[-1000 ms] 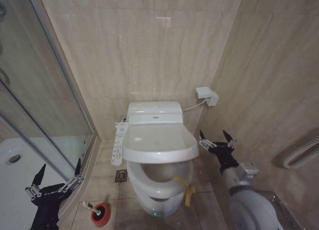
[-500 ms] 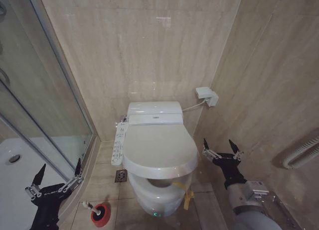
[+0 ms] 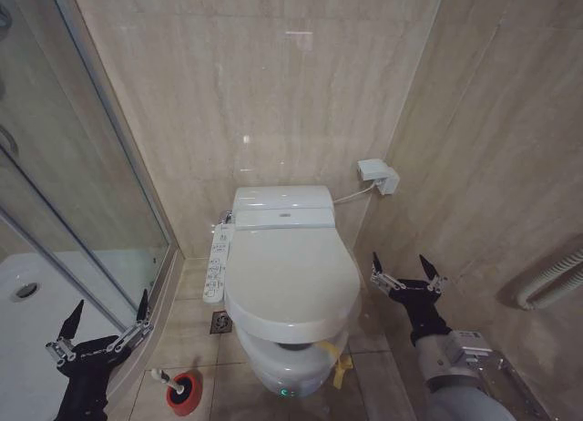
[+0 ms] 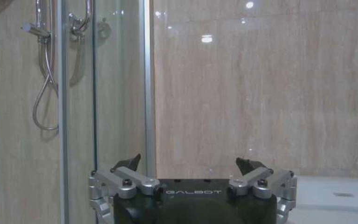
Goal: Open the toilet lid, clean the toilet bowl with a toilet brush, close the toilet lid, and flush.
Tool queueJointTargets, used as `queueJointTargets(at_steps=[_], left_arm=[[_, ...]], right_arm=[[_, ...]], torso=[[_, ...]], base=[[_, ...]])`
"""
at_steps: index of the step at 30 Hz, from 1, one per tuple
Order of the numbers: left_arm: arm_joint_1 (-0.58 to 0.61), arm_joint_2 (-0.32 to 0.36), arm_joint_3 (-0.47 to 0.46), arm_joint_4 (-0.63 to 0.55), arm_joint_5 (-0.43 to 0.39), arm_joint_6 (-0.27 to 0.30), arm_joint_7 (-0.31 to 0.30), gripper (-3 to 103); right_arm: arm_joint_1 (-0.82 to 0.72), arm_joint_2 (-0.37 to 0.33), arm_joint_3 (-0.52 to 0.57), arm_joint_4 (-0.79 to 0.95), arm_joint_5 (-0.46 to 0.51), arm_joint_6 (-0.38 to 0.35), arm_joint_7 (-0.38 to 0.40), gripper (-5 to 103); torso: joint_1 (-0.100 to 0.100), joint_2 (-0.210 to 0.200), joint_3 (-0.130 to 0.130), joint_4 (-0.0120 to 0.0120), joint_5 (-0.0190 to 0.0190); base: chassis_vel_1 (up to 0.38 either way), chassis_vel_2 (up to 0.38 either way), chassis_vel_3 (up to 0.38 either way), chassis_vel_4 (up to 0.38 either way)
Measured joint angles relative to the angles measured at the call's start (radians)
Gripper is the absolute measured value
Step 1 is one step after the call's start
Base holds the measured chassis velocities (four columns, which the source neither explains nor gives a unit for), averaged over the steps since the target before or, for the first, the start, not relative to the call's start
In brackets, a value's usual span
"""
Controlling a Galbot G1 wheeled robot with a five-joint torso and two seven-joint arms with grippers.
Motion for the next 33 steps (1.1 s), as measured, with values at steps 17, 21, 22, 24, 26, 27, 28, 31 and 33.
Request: queueJointTargets(at_steps=[17,21,22,24,26,27,28,31,33], left_arm=[[0.0,0.0,0.0,0.0,0.0,0.0,0.0,100],[0.0,0.0,0.0,0.0,0.0,0.0,0.0,100],[0.0,0.0,0.0,0.0,0.0,0.0,0.0,100],[0.0,0.0,0.0,0.0,0.0,0.0,0.0,100],[0.0,0.0,0.0,0.0,0.0,0.0,0.0,100],[0.0,0.0,0.0,0.0,0.0,0.0,0.0,100],[0.0,0.0,0.0,0.0,0.0,0.0,0.0,100],[0.0,0.0,0.0,0.0,0.0,0.0,0.0,100],[0.0,0.0,0.0,0.0,0.0,0.0,0.0,100]], right_arm=[[0.002,-0.001,-0.001,-0.002,0.001,0.0,0.001,100],[0.002,-0.001,-0.001,-0.002,0.001,-0.001,0.001,100],[0.002,-0.001,-0.001,-0.002,0.001,-0.001,0.001,100],[0.002,-0.001,-0.001,-0.002,0.001,-0.001,0.001,100],[0.002,-0.001,-0.001,-0.002,0.001,-0.001,0.001,100],[0.002,-0.001,-0.001,-0.002,0.002,-0.001,0.001,100],[0.002,-0.001,-0.001,-0.002,0.002,-0.001,0.001,100],[0.002,-0.001,-0.001,-0.002,0.002,-0.001,0.001,100],[0.002,-0.001,-0.001,-0.002,0.002,-0.001,0.001,100]], torso=[[0.0,0.0,0.0,0.0,0.0001],[0.0,0.0,0.0,0.0,0.0001],[0.0,0.0,0.0,0.0,0.0001],[0.0,0.0,0.0,0.0,0.0001],[0.0,0.0,0.0,0.0,0.0001],[0.0,0.0,0.0,0.0,0.0001],[0.0,0.0,0.0,0.0,0.0001],[0.0,0.0,0.0,0.0,0.0001],[0.0,0.0,0.0,0.0,0.0001]], base=[[0.0,0.0,0.0,0.0],[0.0,0.0,0.0,0.0],[0.0,0.0,0.0,0.0],[0.0,0.0,0.0,0.0],[0.0,0.0,0.0,0.0],[0.0,0.0,0.0,0.0],[0.0,0.0,0.0,0.0],[0.0,0.0,0.0,0.0],[0.0,0.0,0.0,0.0]])
